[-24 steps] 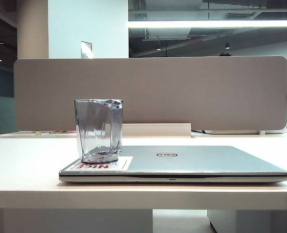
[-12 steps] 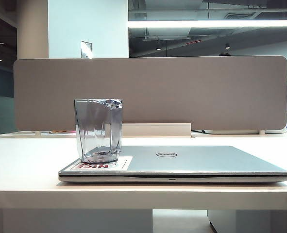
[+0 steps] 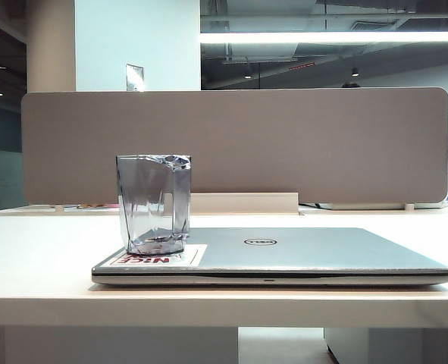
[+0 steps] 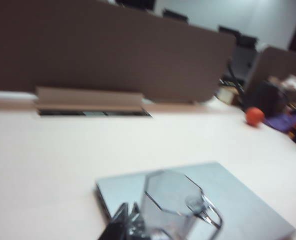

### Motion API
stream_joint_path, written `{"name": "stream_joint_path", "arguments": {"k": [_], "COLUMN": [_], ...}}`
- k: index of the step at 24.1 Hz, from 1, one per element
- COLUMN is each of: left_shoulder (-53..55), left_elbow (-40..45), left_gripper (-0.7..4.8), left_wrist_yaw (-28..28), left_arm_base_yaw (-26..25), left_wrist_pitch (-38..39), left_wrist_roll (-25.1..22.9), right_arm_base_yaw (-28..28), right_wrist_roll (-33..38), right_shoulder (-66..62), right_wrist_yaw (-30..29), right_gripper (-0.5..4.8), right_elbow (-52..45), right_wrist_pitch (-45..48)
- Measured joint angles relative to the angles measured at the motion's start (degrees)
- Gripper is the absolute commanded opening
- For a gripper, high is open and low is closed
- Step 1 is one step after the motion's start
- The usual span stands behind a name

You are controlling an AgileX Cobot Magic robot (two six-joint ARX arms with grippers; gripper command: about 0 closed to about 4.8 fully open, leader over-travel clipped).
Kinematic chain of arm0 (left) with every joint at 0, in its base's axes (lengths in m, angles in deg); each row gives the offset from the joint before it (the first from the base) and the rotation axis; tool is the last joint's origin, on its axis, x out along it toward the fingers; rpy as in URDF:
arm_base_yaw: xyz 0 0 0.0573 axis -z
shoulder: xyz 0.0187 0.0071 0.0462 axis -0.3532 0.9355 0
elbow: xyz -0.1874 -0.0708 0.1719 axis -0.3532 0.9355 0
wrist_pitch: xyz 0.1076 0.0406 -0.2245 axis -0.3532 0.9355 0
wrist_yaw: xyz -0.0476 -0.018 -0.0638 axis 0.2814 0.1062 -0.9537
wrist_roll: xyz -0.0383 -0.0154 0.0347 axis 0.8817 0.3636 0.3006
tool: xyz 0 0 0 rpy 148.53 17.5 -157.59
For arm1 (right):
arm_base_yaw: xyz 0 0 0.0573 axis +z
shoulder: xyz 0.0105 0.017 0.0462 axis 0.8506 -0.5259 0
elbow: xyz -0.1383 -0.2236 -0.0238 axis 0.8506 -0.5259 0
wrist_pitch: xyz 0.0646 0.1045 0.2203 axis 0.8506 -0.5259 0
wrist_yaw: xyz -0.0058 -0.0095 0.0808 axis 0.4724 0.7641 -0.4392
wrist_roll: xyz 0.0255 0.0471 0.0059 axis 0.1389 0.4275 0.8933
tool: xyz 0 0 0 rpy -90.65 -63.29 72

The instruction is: Pick up the water cup and place it on the side of the laptop away from you.

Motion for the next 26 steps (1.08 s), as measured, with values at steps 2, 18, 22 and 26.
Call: {"name": "stream_joint_path", "arguments": {"k": [2, 18, 22, 26], "left_shoulder": [1.9, 25.4, 33.0, 42.2], "left_elbow": [0.0, -2.1, -4.9, -5.0], "left_gripper": [-0.06, -0.06, -0.06, 0.01], "left_wrist_yaw": [-2.3, -2.5, 5.0, 14.4], "left_arm_base_yaw": [0.0, 14.8, 23.4, 32.5], "left_wrist_pitch": [0.2, -9.2, -9.4, -12.1], "left_wrist_roll": [0.0, -5.3, -7.7, -9.2], "right_arm_base_yaw": [0.0, 0.8, 0.8, 0.8], "right_wrist_roll": [0.0, 0.2, 0.2, 0.2], "right_shoulder": [0.0, 0.0, 0.0, 0.0], "right_wrist_yaw": [-3.6, -9.9, -9.9, -9.9], "right_gripper": [-0.08, -0.08, -0.08, -0.08], "right_elbow": [0.0, 0.0, 0.0, 0.0], "right_wrist_pitch": [0.2, 1.1, 1.1, 1.1]}}
